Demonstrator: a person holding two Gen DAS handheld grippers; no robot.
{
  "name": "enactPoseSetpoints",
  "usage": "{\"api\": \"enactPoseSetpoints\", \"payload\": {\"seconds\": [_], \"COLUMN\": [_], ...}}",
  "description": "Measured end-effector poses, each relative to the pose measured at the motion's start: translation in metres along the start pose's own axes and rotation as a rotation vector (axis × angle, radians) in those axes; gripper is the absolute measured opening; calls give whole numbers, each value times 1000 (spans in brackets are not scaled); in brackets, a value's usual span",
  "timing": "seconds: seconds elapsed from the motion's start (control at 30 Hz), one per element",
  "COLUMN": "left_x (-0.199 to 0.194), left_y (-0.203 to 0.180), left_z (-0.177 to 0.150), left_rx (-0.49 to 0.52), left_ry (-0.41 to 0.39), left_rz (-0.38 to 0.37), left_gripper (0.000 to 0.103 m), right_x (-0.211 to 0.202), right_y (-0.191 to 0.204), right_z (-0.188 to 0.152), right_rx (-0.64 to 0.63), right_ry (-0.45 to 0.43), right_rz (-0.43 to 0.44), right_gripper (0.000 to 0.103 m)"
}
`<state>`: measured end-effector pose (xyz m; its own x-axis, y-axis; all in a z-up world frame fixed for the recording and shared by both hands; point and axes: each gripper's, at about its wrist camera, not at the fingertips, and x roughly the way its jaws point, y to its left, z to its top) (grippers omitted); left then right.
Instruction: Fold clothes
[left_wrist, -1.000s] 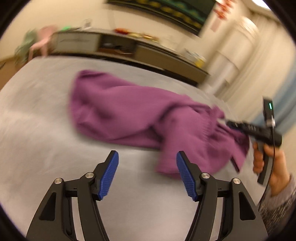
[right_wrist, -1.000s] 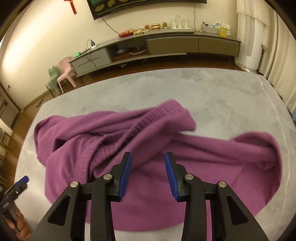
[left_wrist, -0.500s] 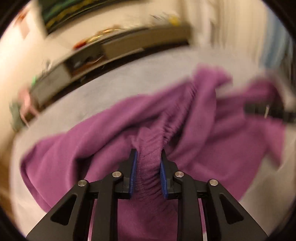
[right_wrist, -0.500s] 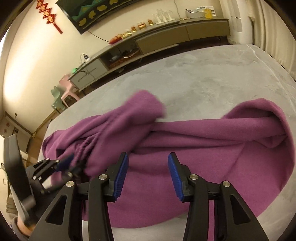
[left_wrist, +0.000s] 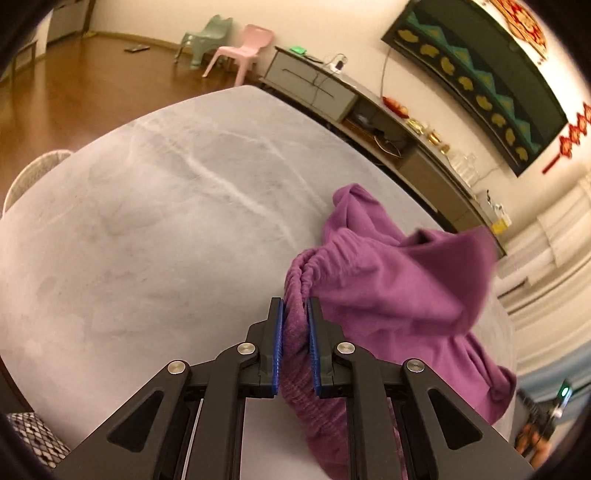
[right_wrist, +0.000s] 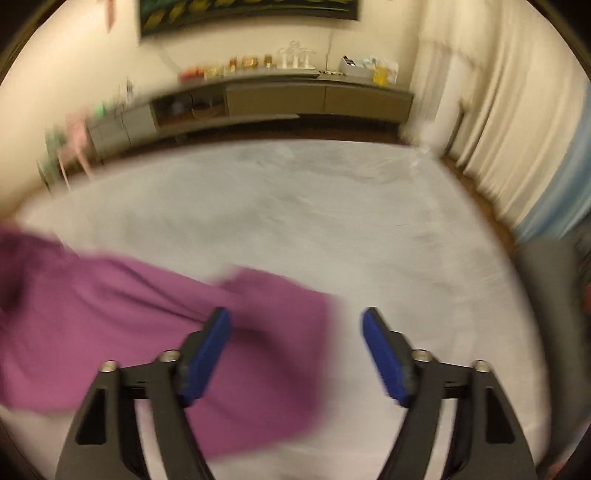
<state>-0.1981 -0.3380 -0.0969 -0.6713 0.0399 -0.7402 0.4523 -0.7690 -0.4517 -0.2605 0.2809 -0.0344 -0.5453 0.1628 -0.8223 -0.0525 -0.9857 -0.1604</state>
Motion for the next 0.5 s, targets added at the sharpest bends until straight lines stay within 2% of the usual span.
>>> {"api": "enactPoseSetpoints", "payload": {"seconds": [0.07, 0.1, 0.13, 0.17, 0.27, 0.3, 0.33, 0.37, 0.4, 0.43, 0.47, 0.5], "left_x": [-2, -2, 0, -1, -7, -12, -17, -23, -28, -33, -38, -43], "left_y": [11, 12, 7, 3, -7, -7, -6, -6, -5, -4, -4, -3], "left_z": [-2, 0, 2, 4, 13, 20, 26, 33, 40, 46, 53, 60], "left_rx": [-20, -21, -18, -14, -5, -5, -6, -7, -8, -9, -9, -10], "left_ry": [0, -2, -4, -9, -43, -62, -81, -100, -119, -138, -157, -176], "left_rz": [-9, -25, -36, -52, -90, -98, -106, -115, -123, -131, -140, -148], "left_gripper": [12, 12, 12, 12, 12, 12, 11, 11, 10, 8, 7, 0], "right_x": [9, 15, 22, 27, 29, 30, 33, 37, 42, 44, 39, 26], "right_y": [-8, -12, -14, -12, 3, 8, 13, 18, 24, 27, 24, 13], "right_z": [-20, -29, -37, -41, -42, -43, -43, -43, -43, -42, -40, -34], "right_rx": [-16, -1, 26, 42, 56, 51, 30, 1, -27, -45, -48, -16], "right_ry": [68, 109, 152, 184, 197, 201, 206, 209, 213, 213, 192, 149], "right_rz": [-52, -35, 18, 81, 211, 230, 218, 193, 169, 153, 141, 166], "right_gripper": [79, 79, 76, 68, 67, 65, 54, 21, 16, 2, 3, 3]}}
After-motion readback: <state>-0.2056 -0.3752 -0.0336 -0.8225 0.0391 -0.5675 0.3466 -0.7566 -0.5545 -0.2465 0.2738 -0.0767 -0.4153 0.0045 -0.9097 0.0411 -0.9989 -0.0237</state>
